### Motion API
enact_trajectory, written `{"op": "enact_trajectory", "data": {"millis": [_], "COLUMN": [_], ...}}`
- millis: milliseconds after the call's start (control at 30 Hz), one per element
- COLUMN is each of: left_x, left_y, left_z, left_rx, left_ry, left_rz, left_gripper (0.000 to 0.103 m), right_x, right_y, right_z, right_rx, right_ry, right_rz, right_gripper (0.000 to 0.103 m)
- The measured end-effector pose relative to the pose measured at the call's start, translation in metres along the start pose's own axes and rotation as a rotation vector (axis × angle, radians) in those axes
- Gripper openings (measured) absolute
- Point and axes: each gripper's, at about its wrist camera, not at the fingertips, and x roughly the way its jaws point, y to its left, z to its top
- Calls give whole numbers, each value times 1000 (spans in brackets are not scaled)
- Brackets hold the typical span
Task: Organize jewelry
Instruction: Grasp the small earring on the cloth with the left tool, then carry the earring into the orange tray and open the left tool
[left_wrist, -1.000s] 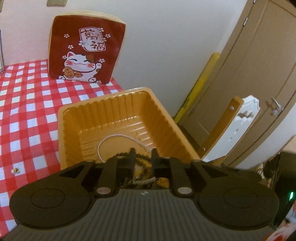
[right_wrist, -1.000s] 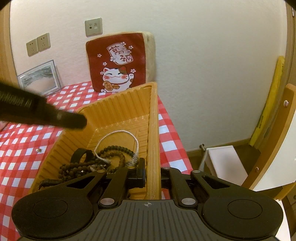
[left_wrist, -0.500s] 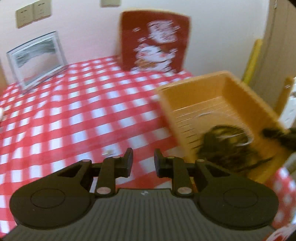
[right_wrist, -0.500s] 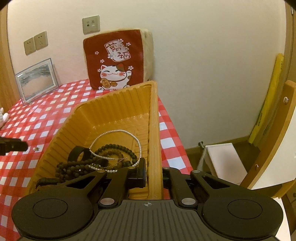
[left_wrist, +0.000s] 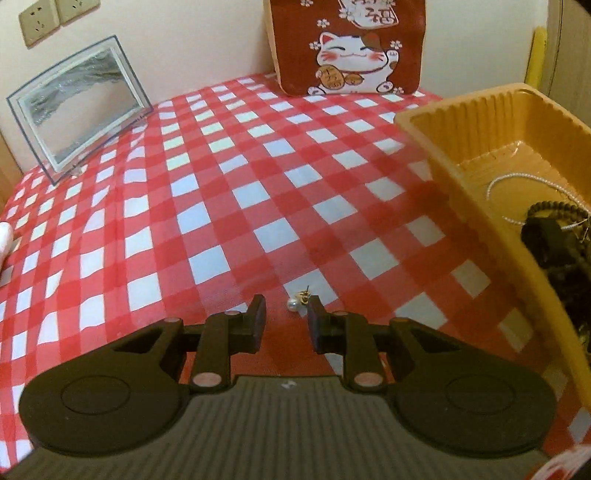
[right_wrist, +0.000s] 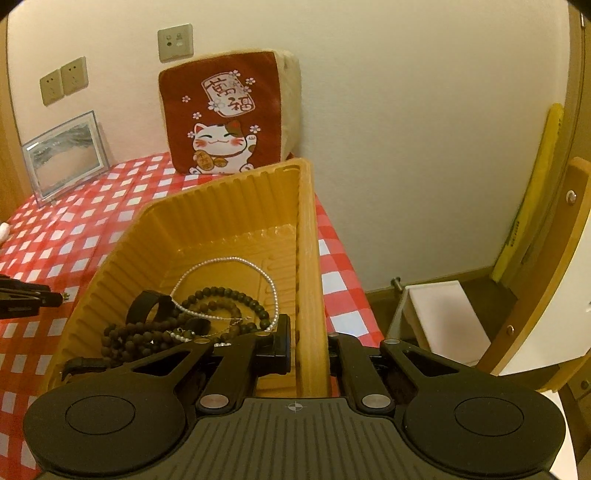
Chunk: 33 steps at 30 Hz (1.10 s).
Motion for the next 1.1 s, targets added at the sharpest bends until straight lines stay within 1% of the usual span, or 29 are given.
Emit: {"op": "enact_trajectory", "data": {"millis": [67,100,133,200,267,400,567,733,867,1000,1100], "left_x": [2,2,3,3,2,-4,-34,-70,-89,-94,-89], "left_y": [1,2,2,1,-1,0,-5,-28,-58,-93,-115], "left_z": [1,2,3,3,2,3,11,27,38,41,43], "left_rx": [5,4,2,4,8,-30,-74,-85,-83,-68,-59], "left_ry": [-6,-6,-5,-5,-8,-14,-77,-151,-181,-184,-169], "left_rz": [-11,-18,-26,-39,-40,-44,-77,-153,-262,-355,-393], "left_gripper": [20,17,11,7,7,7,7,7,7,7,7], "right_x": [1,1,2,4,4,5,5,4,3,0,-3], "right_y": [0,0,0,1,1,1,1,0,-1,-1,-1], "right_z": [0,0,0,0,1,1,1,3,4,4,4], "right_rx": [3,5,5,6,4,0,-3,-7,-11,-17,-22], "right_ry": [4,6,8,10,10,8,0,-10,-17,-27,-33], "right_rz": [-4,-7,-8,-9,-8,-6,1,13,24,37,48], "right_gripper": [6,6,6,6,6,6,6,6,6,6,6]}}
